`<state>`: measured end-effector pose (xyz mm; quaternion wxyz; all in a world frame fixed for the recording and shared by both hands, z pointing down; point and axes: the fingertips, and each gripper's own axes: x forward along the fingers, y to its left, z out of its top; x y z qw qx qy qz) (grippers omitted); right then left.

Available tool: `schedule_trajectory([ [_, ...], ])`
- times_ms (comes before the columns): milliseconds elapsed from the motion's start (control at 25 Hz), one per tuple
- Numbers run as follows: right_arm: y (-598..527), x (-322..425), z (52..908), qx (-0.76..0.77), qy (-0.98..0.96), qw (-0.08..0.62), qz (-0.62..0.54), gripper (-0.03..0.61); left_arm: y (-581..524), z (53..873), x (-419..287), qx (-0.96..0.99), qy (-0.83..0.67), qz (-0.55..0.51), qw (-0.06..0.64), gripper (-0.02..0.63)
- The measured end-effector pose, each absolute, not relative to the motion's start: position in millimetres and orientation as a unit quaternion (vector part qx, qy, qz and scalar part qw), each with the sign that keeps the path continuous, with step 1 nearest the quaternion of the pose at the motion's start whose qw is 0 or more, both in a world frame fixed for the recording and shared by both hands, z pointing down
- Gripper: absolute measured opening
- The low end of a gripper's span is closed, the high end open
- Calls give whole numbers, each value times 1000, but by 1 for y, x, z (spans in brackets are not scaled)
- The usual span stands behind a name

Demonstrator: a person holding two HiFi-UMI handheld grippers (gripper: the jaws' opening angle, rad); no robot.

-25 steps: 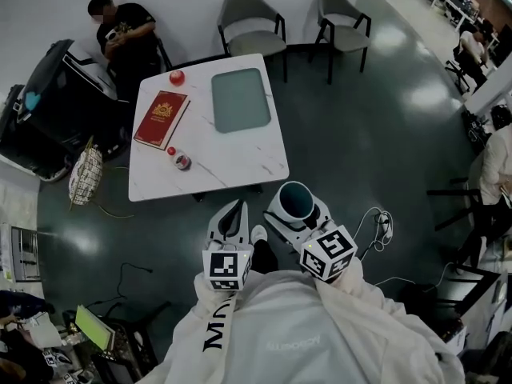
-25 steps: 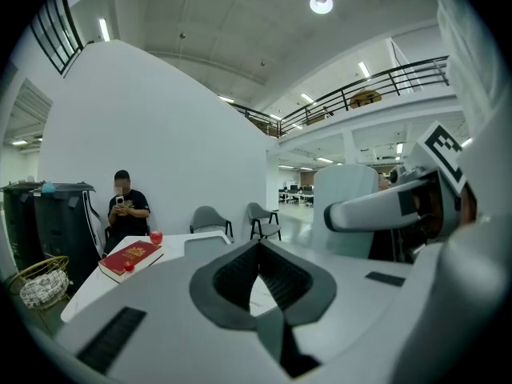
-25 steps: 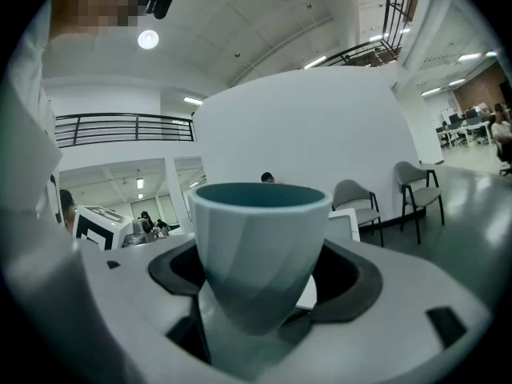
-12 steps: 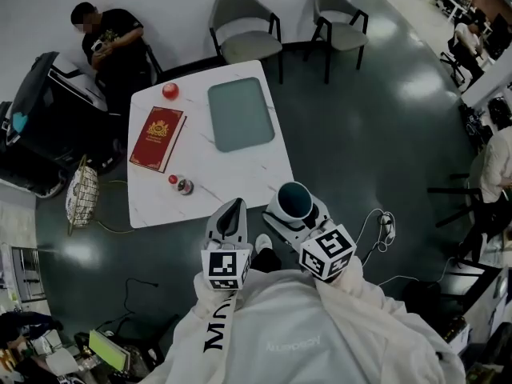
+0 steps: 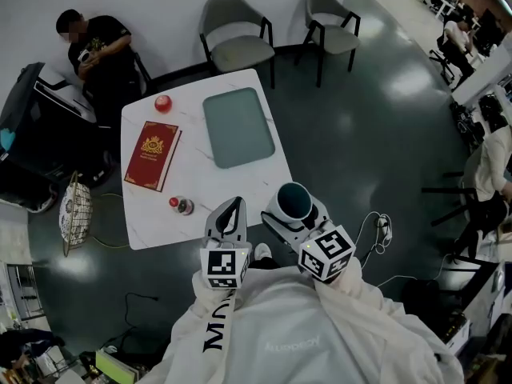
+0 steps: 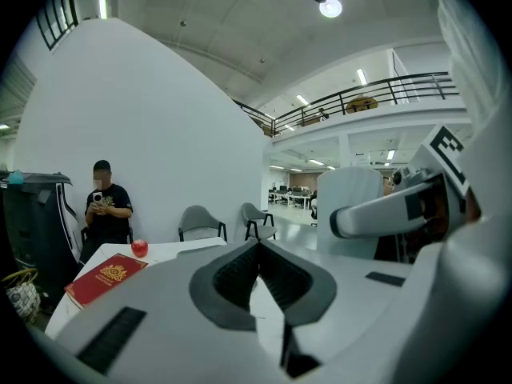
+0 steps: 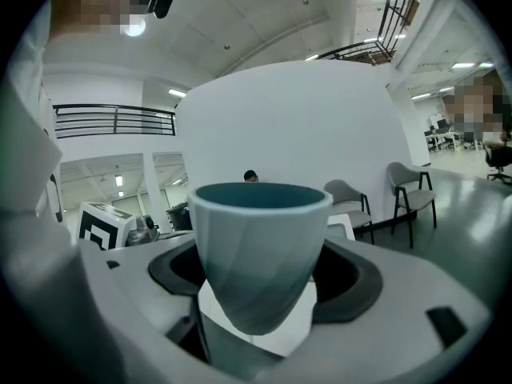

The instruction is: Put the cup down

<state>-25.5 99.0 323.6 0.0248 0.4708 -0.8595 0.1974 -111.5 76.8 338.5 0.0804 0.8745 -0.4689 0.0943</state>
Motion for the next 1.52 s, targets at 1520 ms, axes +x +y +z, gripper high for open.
schedule_trajectory([
  [1520, 20, -19, 333, 446, -871, 21, 204, 377, 1, 349, -102, 867, -479, 110, 81, 11],
])
